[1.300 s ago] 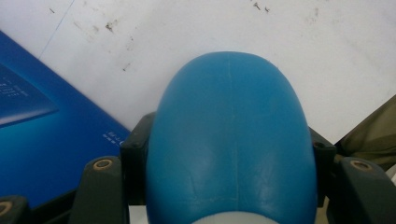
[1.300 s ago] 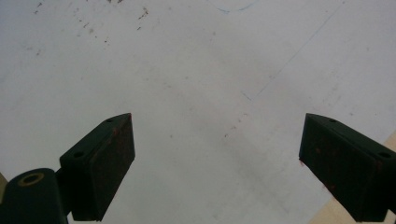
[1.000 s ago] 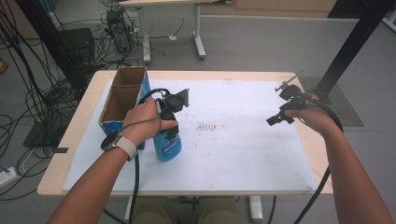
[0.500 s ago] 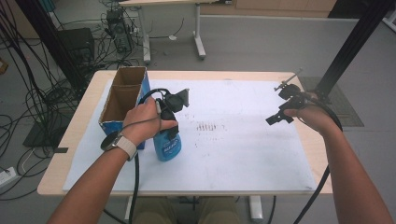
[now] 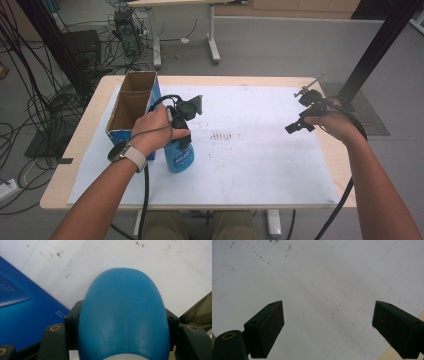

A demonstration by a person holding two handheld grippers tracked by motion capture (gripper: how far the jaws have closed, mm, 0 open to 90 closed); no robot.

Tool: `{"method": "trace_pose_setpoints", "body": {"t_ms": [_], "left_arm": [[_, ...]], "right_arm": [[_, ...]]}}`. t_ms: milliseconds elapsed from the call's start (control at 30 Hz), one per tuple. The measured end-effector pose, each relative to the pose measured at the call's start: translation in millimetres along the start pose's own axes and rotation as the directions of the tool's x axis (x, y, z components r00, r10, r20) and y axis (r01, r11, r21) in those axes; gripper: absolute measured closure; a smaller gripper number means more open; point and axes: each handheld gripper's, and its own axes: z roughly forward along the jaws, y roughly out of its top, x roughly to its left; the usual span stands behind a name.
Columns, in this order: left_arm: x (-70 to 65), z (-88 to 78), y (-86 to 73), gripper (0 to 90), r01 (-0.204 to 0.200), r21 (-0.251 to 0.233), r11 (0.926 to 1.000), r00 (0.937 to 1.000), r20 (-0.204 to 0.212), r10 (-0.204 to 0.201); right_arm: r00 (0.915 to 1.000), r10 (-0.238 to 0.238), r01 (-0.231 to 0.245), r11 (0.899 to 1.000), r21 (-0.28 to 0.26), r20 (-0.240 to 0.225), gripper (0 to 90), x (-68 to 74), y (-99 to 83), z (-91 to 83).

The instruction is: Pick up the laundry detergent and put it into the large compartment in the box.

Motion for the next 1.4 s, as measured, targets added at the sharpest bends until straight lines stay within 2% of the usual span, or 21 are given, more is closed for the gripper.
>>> {"method": "trace_pose_setpoints", "body": {"t_ms": [1400], "left_arm": [[-0.4, 0.0, -1.1, 38.4, 0.013, -0.008, 0.9999, 0.9999, -0.001, -0.013]], "right_arm": [[1.0000, 0.004, -0.004, 1.000, -0.003, 0.000, 10.6, -1.9, -5.0, -0.3]]}}
